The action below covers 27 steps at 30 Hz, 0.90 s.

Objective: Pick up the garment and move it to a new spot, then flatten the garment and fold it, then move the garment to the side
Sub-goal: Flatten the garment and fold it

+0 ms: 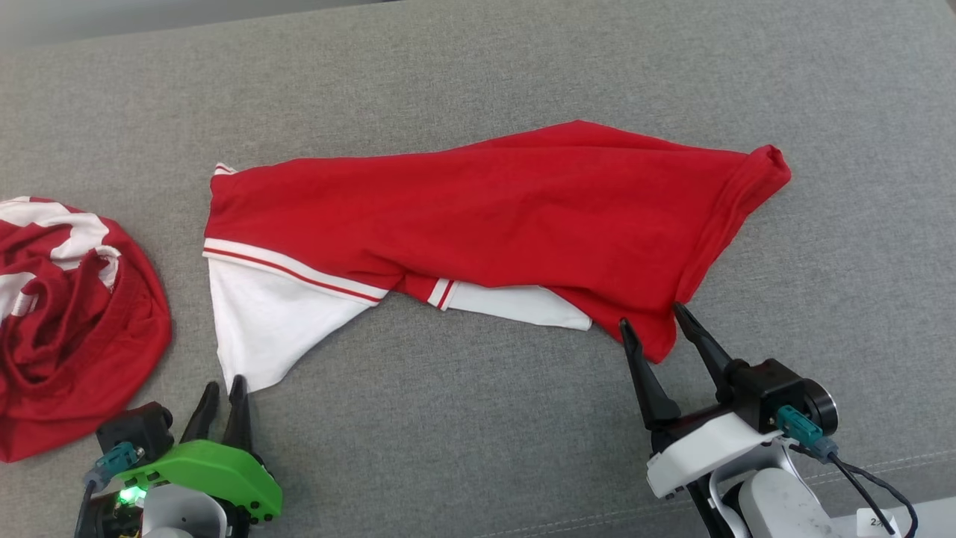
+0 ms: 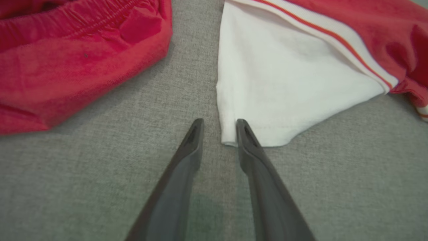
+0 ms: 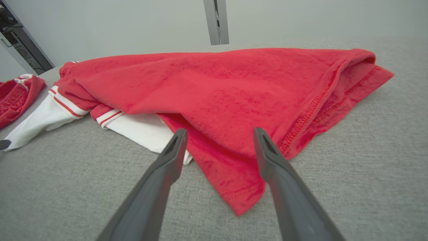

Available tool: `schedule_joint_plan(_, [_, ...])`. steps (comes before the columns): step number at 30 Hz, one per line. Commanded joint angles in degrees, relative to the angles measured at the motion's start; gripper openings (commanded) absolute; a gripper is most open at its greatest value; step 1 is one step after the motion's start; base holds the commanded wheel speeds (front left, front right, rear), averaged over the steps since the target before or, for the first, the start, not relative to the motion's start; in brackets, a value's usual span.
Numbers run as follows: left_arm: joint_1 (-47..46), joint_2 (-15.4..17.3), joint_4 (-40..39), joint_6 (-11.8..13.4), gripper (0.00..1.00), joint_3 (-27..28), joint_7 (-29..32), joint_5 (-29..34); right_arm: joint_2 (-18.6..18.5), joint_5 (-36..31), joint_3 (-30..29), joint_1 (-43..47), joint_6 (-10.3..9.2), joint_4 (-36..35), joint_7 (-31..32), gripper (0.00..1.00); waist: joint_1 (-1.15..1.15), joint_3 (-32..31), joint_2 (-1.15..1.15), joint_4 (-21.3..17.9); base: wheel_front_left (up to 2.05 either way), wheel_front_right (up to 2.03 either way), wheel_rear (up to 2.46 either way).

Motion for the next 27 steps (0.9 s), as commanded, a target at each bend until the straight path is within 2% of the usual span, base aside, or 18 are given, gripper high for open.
schedule_joint_plan(1, [0.50,0.13,-0.20,0.03,0.33,-0.26,0.27,-0.06,-0.11,0.51,-0.03,0.06,-0.08,0.01,-0.02,1.00,0.00,0.13,0.00,-0.02,0.00,0.00,0.00])
schedule_joint_plan(2, [0.27,0.30,-0.23,-0.18,0.00,-0.49,0.49,0.11,-0.11,0.48,0.01,0.01,-0.08,0.04,-0.02,1.00,0.00,0.18,0.00,-0.04,0.00,0.00,0.00])
schedule_joint_plan(6, [-0.43,0.42,-0.24,-1.18,0.00,-1.27,0.93,-0.14,-0.11,0.35,0.11,0.01,-0.08,0.13,-0.02,1.00,0.00,0.26,0.00,-0.07,0.00,0.00,0.00])
schedule_joint_plan(15, [-1.07,-0.08,-7.18,-2.01,0.00,0.42,-4.15,-1.47,-0.14,0.31,-1.06,2.15,-0.08,2.17,-0.02,1.00,0.00,0.21,0.00,1.26,0.00,0.00,0.00])
schedule_joint_plan(20, [-1.49,0.55,-11.92,-1.48,0.00,1.28,-5.21,-1.39,-0.11,0.31,-2.08,3.09,-0.08,3.99,-0.02,1.00,0.00,0.86,0.00,2.07,0.00,0.00,0.00])
schedule_joint_plan(27, [-1.82,1.12,-14.39,-0.88,0.00,1.40,-4.43,-1.45,-0.11,1.47,-1.59,1.72,-0.08,6.78,-0.01,1.00,0.00,1.40,0.00,2.37,0.00,0.00,0.00])
